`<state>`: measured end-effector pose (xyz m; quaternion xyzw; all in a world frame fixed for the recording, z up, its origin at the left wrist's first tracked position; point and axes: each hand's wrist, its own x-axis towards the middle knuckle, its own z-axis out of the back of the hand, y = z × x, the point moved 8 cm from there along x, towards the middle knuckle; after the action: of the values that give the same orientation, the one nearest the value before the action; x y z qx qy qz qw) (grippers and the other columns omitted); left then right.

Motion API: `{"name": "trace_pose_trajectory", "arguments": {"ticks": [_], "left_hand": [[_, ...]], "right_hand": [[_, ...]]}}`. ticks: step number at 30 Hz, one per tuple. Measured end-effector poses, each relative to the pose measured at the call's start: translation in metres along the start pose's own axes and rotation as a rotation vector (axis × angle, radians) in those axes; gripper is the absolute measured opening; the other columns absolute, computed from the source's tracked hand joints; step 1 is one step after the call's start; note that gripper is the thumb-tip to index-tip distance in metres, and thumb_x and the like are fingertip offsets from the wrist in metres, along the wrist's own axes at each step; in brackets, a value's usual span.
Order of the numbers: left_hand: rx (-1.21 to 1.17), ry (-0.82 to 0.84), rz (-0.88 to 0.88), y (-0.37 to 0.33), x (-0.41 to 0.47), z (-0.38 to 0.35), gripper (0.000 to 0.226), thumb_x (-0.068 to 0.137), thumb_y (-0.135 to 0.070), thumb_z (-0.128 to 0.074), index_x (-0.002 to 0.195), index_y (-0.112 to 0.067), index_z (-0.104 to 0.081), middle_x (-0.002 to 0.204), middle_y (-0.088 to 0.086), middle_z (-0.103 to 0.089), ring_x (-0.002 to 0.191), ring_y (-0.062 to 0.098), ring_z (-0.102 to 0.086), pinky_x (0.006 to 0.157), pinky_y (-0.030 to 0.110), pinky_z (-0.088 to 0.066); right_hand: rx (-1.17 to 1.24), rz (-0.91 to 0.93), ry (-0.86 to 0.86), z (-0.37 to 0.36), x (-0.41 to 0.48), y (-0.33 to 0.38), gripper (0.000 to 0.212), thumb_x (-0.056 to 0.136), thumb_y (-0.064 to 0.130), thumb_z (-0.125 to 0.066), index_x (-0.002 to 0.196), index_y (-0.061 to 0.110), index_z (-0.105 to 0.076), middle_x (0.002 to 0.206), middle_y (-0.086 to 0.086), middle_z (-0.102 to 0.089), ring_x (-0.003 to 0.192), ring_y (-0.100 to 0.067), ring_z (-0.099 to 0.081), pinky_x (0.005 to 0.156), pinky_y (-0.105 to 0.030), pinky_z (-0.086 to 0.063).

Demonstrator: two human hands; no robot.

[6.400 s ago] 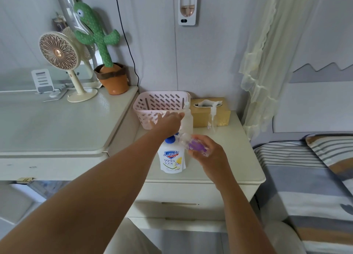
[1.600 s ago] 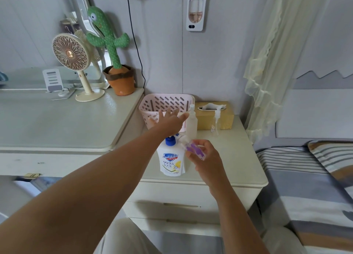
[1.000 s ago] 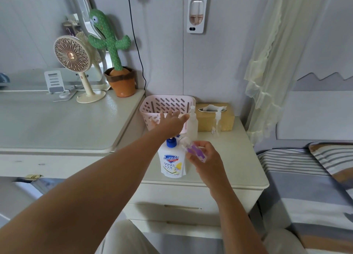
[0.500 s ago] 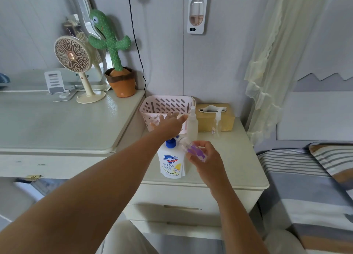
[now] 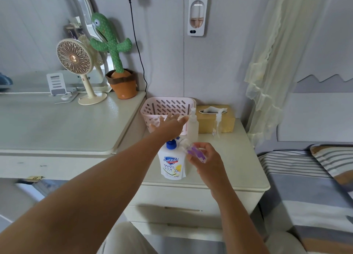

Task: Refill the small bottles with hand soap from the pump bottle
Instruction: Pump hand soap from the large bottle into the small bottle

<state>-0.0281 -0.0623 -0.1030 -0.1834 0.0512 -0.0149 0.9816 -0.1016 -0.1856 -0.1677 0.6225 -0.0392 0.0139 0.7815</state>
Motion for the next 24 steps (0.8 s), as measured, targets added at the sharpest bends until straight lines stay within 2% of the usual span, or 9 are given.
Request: {"name": "trace_pose_trajectory", "arguments": {"ticks": [3, 6, 10, 14, 17, 21, 24], "left_hand": [[0.059, 0.014, 0.014, 0.002, -0.007, -0.004, 0.044, 0.105, -0.021, -0.016, 0.150, -0.018, -0.018, 0.158, 0.007, -0.006, 0.145, 0.028, 0.001, 0.113, 0.049, 0.004], [0.109, 0.016, 0.006, -0.001, -0.013, -0.007, 0.044, 0.105, -0.021, -0.016, 0.150, -0.021, -0.017, 0.159, 0.004, -0.004, 0.145, 0.027, 0.002, 0.112, 0.050, 0.005], [0.116, 0.021, 0.007, -0.004, -0.011, -0.002, 0.045, 0.105, -0.021, -0.017, 0.150, -0.019, -0.016, 0.158, 0.008, -0.004, 0.145, 0.030, 0.003, 0.112, 0.050, 0.004], [0.186, 0.025, 0.006, -0.005, -0.010, 0.004, 0.045, 0.106, -0.026, -0.015, 0.151, -0.025, -0.010, 0.159, 0.006, 0.004, 0.144, 0.029, 0.010, 0.111, 0.051, 0.007], [0.171, -0.001, 0.033, 0.002, -0.009, 0.000, 0.045, 0.105, -0.030, -0.014, 0.150, -0.029, -0.009, 0.159, 0.003, 0.007, 0.144, 0.028, 0.012, 0.110, 0.056, 0.009], [0.238, 0.010, 0.021, 0.000, -0.011, -0.006, 0.046, 0.106, -0.025, -0.014, 0.151, -0.024, -0.005, 0.158, 0.004, 0.009, 0.144, 0.027, 0.012, 0.111, 0.051, 0.009], [0.152, -0.008, 0.039, 0.010, 0.001, -0.009, 0.050, 0.103, -0.041, -0.015, 0.150, -0.029, -0.002, 0.158, 0.000, 0.010, 0.144, 0.027, 0.015, 0.110, 0.054, 0.011]], "right_hand": [[-0.004, -0.005, -0.003, -0.002, -0.001, -0.006, 0.032, 0.084, 0.027, -0.069, 0.113, 0.021, -0.054, 0.102, 0.008, -0.061, 0.084, -0.005, -0.059, 0.065, -0.018, -0.049], [0.032, -0.039, -0.001, -0.004, -0.003, -0.013, 0.032, 0.084, 0.027, -0.069, 0.111, 0.023, -0.055, 0.102, 0.006, -0.063, 0.083, -0.008, -0.060, 0.068, -0.024, -0.050], [0.037, -0.031, 0.007, -0.004, -0.002, -0.009, 0.032, 0.084, 0.028, -0.069, 0.112, 0.023, -0.054, 0.102, 0.008, -0.062, 0.084, -0.007, -0.059, 0.063, -0.020, -0.048], [0.007, -0.004, 0.003, -0.002, 0.001, -0.003, 0.031, 0.084, 0.029, -0.069, 0.111, 0.025, -0.053, 0.099, 0.012, -0.060, 0.087, -0.006, -0.059, 0.071, -0.026, -0.055], [0.018, -0.013, 0.006, -0.005, -0.001, -0.008, 0.031, 0.084, 0.027, -0.069, 0.111, 0.025, -0.054, 0.098, 0.014, -0.060, 0.085, -0.005, -0.060, 0.067, -0.022, -0.051], [0.053, -0.050, 0.009, -0.009, -0.006, -0.015, 0.031, 0.084, 0.027, -0.069, 0.110, 0.025, -0.053, 0.095, 0.015, -0.060, 0.083, -0.005, -0.059, 0.064, -0.020, -0.049], [0.057, -0.054, 0.002, -0.008, -0.005, -0.013, 0.032, 0.083, 0.028, -0.070, 0.111, 0.025, -0.054, 0.098, 0.012, -0.061, 0.084, -0.005, -0.060, 0.067, -0.023, -0.051]]}}
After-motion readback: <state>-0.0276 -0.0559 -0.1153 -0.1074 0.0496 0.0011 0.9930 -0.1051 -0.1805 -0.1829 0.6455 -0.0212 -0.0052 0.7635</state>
